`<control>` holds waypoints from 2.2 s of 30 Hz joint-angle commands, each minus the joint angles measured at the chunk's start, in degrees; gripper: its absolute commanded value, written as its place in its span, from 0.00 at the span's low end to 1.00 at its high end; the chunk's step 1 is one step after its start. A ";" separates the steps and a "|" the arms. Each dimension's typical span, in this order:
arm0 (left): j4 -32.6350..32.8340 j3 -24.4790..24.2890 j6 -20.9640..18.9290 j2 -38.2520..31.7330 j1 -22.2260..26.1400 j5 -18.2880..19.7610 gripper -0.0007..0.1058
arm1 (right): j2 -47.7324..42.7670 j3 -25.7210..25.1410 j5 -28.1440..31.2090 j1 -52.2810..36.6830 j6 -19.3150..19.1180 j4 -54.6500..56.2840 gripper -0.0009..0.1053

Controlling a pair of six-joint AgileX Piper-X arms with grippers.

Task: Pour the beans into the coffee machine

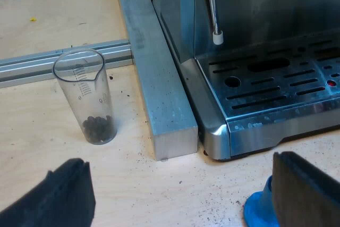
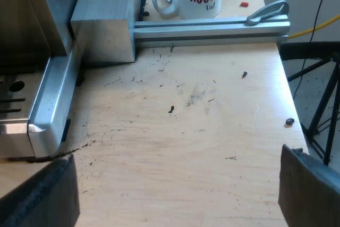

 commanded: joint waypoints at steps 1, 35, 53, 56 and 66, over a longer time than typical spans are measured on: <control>-0.70 -0.29 -0.85 -7.94 -0.17 -0.64 0.67 | -1.89 -0.57 0.00 -0.10 -0.16 -1.02 0.74; -8.32 -10.19 -2.02 12.41 -0.17 -0.61 0.67 | 36.51 -19.76 -10.61 38.47 -3.67 -16.88 0.74; -9.23 -10.07 -1.19 12.41 -0.17 -5.65 0.67 | 51.85 -19.08 -10.49 50.59 -0.12 -32.13 0.74; -9.23 -10.07 -1.19 12.41 -0.17 -5.69 0.67 | 53.53 -17.44 -9.67 52.94 -0.12 -36.88 0.74; -10.12 -7.69 -0.26 12.47 -0.17 -7.15 0.67 | 57.10 -9.22 -2.29 58.09 -0.12 -56.01 0.74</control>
